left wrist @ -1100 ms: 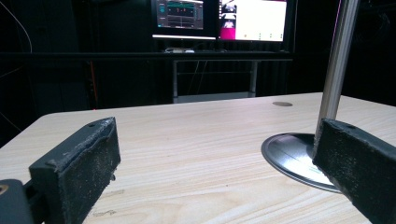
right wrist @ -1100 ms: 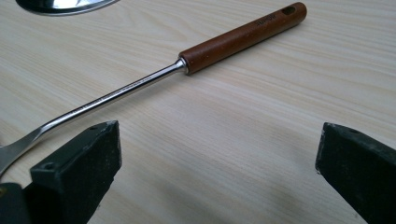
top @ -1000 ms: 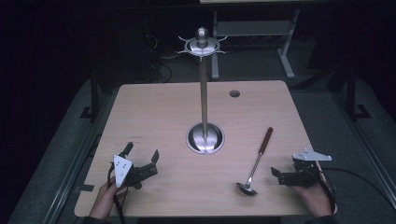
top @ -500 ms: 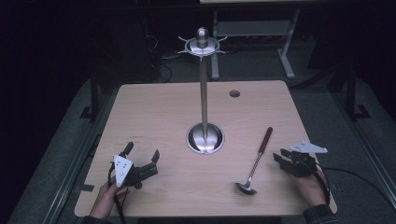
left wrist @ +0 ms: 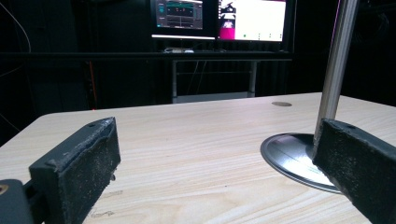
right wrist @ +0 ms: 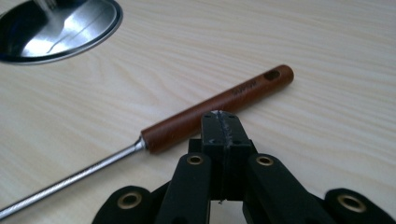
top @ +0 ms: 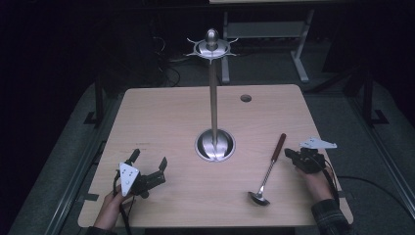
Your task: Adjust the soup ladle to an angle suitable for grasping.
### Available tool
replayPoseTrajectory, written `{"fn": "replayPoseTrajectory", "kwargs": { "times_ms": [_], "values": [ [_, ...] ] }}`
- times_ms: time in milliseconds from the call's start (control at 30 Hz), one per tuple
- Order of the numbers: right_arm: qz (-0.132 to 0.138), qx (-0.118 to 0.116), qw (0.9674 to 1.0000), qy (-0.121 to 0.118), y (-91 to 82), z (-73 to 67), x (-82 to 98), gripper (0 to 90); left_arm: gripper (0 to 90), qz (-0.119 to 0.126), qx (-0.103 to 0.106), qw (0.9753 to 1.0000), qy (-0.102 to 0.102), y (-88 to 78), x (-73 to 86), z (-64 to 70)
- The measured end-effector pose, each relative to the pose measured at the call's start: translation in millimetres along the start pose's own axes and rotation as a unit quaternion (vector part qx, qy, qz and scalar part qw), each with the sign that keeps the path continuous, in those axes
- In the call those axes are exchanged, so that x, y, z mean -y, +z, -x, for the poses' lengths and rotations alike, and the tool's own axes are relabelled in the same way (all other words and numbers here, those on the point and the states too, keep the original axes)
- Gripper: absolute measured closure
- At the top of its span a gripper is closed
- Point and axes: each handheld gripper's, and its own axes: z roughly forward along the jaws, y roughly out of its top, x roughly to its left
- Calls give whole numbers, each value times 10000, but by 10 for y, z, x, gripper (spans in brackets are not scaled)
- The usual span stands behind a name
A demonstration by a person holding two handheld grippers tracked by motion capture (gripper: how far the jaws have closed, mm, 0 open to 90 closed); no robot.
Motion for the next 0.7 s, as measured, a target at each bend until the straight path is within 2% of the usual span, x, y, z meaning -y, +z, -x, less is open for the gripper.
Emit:
{"fn": "replayPoseTrajectory", "kwargs": {
  "times_ms": [167,233,333,600,700],
  "values": [
    [15,33,10000,13,77,62,-36,895,2,1,-1,10000,0,0,0,0],
    [109,-54,9998,132,128,123,-50,895,2,-11,-4,10000,14,-2,0,-2],
    [-11,-30,9999,165,174,150,-63,896,2,-32,-5,10000,37,-4,-1,-4],
    [-81,90,9998,136,280,197,-117,896,2,-3,1,10000,3,0,0,0],
    [-169,60,9997,168,295,196,-105,896,2,6,0,10000,-18,2,0,5]
  ]
}}
